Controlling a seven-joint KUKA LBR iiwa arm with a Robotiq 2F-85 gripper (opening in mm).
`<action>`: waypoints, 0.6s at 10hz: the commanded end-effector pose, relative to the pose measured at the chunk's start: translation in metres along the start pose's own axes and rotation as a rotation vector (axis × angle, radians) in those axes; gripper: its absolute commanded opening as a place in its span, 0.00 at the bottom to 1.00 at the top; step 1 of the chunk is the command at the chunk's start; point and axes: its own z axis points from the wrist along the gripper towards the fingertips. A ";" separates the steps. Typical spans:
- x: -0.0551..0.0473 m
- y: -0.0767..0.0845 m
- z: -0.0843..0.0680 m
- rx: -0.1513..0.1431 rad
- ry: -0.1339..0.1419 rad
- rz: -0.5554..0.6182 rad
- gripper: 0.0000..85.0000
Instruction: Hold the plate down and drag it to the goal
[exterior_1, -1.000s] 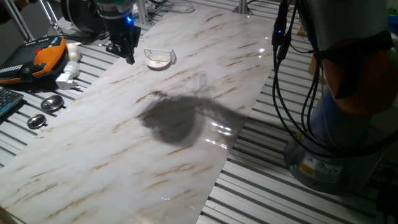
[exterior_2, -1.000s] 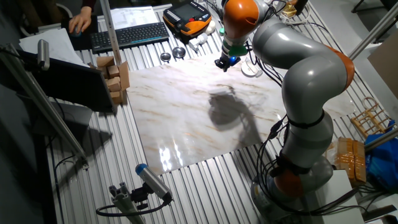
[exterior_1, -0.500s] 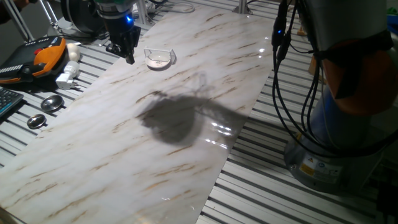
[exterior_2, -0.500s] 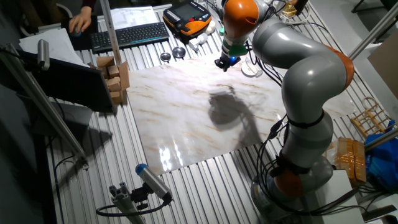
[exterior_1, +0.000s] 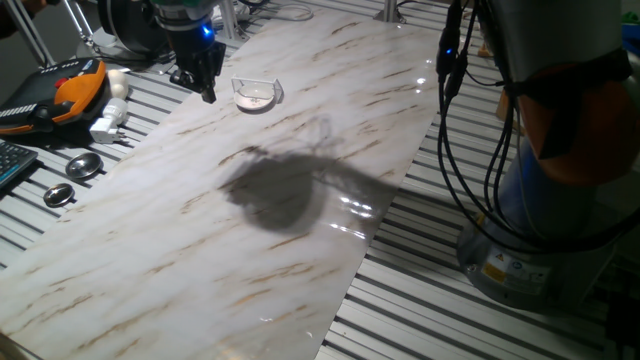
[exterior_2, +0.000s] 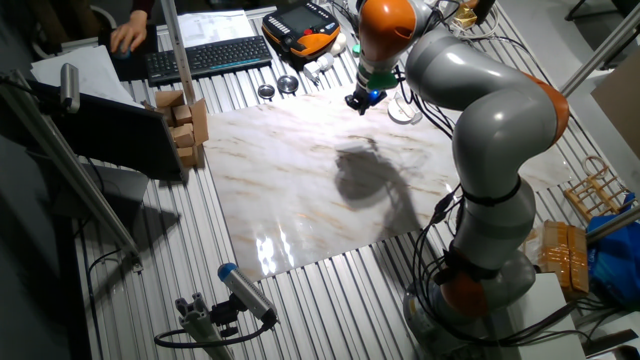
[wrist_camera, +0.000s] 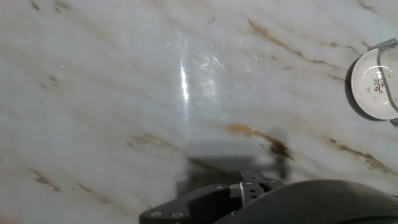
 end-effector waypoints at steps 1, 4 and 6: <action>0.000 0.000 0.000 0.000 0.000 0.000 0.00; -0.001 -0.001 -0.001 0.015 -0.001 -0.003 0.00; -0.002 -0.001 0.000 0.017 -0.001 -0.005 0.00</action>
